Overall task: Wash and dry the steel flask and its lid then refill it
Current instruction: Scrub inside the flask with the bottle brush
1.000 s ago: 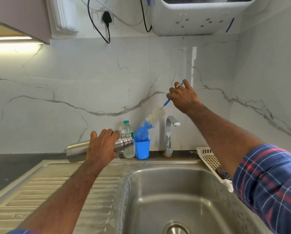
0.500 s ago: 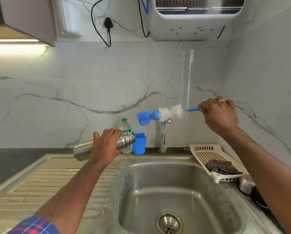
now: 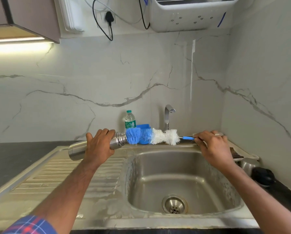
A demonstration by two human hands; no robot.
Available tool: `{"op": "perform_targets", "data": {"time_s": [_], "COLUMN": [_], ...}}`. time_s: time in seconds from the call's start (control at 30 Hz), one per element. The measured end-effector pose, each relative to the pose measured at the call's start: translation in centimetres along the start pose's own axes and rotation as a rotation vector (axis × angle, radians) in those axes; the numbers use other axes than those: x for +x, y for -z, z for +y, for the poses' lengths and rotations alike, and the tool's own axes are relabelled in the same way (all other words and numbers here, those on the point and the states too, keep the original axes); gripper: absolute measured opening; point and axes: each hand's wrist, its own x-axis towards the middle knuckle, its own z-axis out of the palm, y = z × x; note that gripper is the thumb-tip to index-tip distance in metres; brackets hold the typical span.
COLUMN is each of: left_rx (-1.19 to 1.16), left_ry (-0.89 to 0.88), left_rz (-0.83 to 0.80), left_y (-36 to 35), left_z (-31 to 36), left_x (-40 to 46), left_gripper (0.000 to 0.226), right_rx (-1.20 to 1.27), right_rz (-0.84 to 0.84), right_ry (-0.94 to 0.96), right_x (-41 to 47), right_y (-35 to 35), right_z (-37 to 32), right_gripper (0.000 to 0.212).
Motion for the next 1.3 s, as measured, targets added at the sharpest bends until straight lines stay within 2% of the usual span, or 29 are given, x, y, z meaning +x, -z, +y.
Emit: {"op": "perform_targets", "data": {"time_s": [0.3, 0.4, 0.53, 1.0, 1.2, 1.3], "left_rx": [-0.034, -0.05, -0.038, -0.169, -0.163, -0.155], "left_ry": [-0.124, -0.21, -0.339, -0.16, -0.141, -0.166], "left_rz": [-0.002, 0.001, 0.006, 0.082, 0.071, 0.095], "left_y": [-1.2, -1.5, -2.1, -7.4, -9.1, -9.5], "left_z": [0.5, 2.1, 5.8, 10.0, 9.0, 9.1], "left_x": [0.1, 0.7, 1.3, -0.5, -0.3, -0.3], "left_gripper": [0.072, 0.073, 0.074, 0.084, 0.085, 0.083], "right_rx": [0.042, 0.057, 0.041, -0.172, -0.119, 0.024], "right_rz": [-0.107, -0.154, -0.174, -0.29, -0.449, -0.564], "right_ry": [0.078, 0.132, 0.11, 0.117, 0.073, 0.008], "right_x": [-1.2, -1.4, -1.3, -0.6, -0.9, -0.8], "right_y": [-2.7, -3.0, -3.5, -4.4, -6.8, -7.6], "right_z": [2.5, 2.5, 1.4, 2.9, 2.1, 3.1], "right_gripper": [0.012, 0.013, 0.015, 0.021, 0.02, 0.02]}}
